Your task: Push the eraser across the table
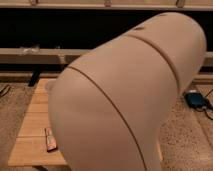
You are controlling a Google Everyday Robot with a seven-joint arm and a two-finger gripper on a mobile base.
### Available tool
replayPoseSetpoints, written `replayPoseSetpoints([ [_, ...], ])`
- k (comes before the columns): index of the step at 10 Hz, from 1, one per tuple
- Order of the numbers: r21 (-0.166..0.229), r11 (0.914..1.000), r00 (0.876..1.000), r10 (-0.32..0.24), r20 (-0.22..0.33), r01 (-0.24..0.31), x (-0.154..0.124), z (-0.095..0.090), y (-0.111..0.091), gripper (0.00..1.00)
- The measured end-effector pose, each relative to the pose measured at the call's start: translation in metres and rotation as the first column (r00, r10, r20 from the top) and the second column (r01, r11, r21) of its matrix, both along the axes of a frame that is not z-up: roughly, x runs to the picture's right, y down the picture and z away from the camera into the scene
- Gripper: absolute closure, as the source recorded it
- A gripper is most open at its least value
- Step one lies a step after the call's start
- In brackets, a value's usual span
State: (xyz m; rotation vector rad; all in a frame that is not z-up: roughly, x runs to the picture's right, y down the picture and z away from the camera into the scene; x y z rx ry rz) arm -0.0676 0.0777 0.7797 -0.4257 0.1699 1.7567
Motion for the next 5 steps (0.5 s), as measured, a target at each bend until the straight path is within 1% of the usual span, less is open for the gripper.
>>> replayPoseSetpoints([
  [2, 0.013, 0.9986, 0.998, 0.052, -0.033, -0.052, 0.02, -0.002, -0.002, 0.2],
  [5, 0.03, 0.9952, 0.993, 0.095, -0.062, -0.094, 0.041, -0.002, -0.005, 0.2],
])
